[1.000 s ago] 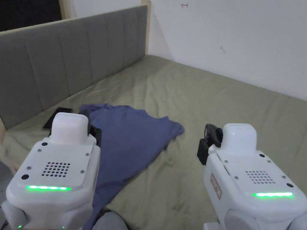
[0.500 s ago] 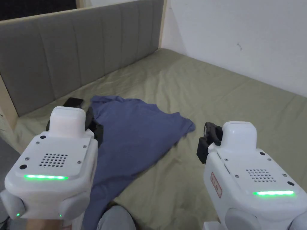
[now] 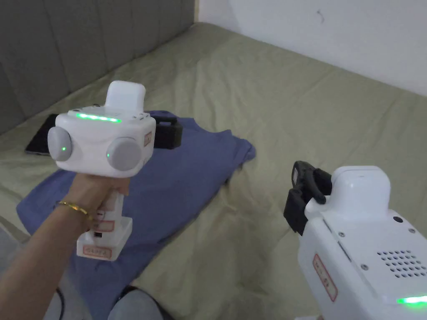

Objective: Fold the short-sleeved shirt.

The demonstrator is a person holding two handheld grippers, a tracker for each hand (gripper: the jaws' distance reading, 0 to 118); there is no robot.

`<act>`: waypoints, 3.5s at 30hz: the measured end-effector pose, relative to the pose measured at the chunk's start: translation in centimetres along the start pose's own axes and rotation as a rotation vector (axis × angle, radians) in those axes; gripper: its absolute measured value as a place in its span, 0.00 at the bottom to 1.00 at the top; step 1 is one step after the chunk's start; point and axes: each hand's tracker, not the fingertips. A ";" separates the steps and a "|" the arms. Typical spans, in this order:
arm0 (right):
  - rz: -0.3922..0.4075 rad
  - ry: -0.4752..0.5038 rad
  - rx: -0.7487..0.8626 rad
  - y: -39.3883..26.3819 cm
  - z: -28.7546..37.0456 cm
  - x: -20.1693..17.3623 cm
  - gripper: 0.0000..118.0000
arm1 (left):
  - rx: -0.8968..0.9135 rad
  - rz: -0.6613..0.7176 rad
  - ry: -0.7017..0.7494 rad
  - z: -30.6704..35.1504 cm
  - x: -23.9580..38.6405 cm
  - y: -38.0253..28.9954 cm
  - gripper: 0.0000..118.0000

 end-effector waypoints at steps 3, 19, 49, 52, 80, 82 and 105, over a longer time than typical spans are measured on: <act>-0.003 -0.015 -0.036 -0.5 -1.7 1.1 0.00 | -0.171 0.021 -0.008 -6.7 1.1 1.2 1.00; -0.129 -0.096 -0.242 -6.1 -6.4 7.0 0.00 | -0.672 -0.109 -0.070 -25.1 4.9 0.5 0.94; -0.138 -0.173 -0.036 -1.8 10.0 5.5 0.00 | 0.188 0.072 -0.226 9.6 2.8 12.3 0.03; -0.130 -0.195 0.002 -1.1 11.9 5.5 0.00 | 0.279 0.024 -0.276 14.9 4.8 15.7 0.03; -0.218 -0.518 0.128 -2.0 22.7 13.0 0.00 | 0.045 -0.236 -0.661 13.6 33.0 10.2 0.03; -0.224 -0.527 0.116 -2.4 22.6 13.4 0.00 | -0.088 -0.260 -0.670 10.5 34.6 5.6 0.03; -0.225 -0.542 0.023 -4.9 19.0 15.2 0.00 | -0.051 0.025 -0.589 8.8 25.9 -4.8 0.93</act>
